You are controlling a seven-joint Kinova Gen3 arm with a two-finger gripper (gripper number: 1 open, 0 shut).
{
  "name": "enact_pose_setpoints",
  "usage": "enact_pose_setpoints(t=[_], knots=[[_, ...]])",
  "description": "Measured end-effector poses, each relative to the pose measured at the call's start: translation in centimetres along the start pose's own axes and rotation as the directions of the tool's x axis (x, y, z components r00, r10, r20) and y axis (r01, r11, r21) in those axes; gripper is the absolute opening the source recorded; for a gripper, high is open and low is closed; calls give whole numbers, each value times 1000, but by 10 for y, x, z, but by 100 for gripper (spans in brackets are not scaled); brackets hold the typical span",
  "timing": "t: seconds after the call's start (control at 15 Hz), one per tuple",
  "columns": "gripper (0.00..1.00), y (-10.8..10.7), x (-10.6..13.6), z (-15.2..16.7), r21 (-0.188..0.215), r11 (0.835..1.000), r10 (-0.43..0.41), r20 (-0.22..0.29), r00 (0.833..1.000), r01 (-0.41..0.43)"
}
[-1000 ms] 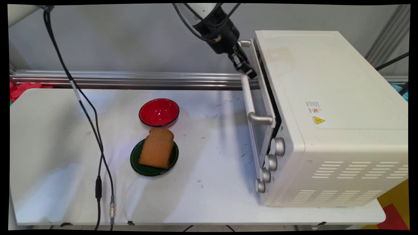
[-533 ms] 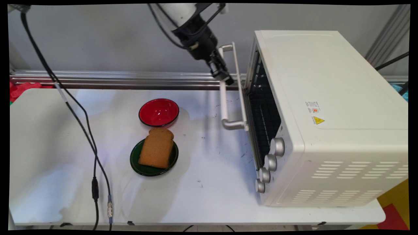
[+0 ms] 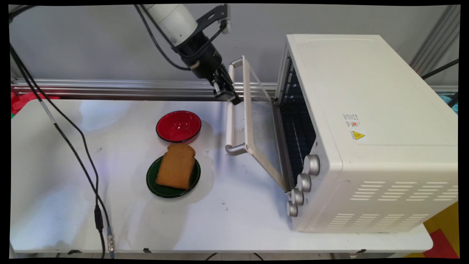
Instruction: Open the oven
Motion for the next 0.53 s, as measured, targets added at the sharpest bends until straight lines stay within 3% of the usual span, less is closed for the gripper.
enact_pose_setpoints(t=[0.53], knots=[[0,-4,-41,27,22,999,24,-24,999,-24]])
